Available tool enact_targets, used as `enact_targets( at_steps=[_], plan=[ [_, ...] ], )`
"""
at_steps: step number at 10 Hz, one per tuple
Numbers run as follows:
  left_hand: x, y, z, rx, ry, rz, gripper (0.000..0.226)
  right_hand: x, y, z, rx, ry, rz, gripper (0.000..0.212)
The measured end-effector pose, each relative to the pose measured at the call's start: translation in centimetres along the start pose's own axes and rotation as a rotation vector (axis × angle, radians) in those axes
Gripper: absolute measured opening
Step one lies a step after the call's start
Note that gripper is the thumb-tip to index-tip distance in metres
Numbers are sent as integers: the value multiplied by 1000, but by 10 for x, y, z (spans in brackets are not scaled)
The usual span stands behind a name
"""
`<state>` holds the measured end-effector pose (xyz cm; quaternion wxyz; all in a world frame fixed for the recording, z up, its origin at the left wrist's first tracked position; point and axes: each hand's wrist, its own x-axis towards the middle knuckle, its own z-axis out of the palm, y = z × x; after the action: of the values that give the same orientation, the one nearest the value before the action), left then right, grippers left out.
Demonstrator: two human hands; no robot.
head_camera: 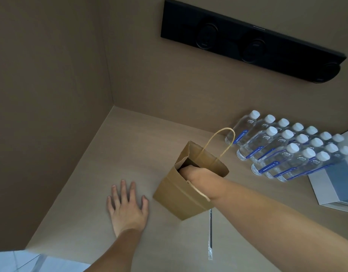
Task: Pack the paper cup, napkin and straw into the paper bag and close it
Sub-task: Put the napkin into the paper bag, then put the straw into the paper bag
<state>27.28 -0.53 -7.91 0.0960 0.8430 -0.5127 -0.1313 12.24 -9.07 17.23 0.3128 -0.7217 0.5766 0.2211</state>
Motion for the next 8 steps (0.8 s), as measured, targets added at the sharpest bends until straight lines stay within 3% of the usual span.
enact_targets(
  at_steps=[1, 2, 3, 4, 5, 6, 8],
  plan=[
    [-1, 0, -1, 13, -3, 4, 68, 7, -2, -1, -234, -49, -63, 31],
    [-1, 1, -2, 23, -13, -4, 68, 7, -19, -15, -302, -82, -39, 30],
    [0, 1, -3, 41, -33, -6, 68, -16, -23, -39, -337, 14, -81, 22],
    [0, 2, -3, 48, -36, -1, 68, -55, -2, -63, -124, 246, -168, 19],
    [-1, 2, -3, 43, -34, 1, 68, -74, 39, -72, 89, 519, -135, 25],
    [-1, 2, -3, 56, -39, -3, 69, -46, 85, -49, 263, 565, 54, 27],
    [0, 3, -2, 86, -51, -8, 70, 52, 140, 73, 317, 320, 372, 24]
  ],
)
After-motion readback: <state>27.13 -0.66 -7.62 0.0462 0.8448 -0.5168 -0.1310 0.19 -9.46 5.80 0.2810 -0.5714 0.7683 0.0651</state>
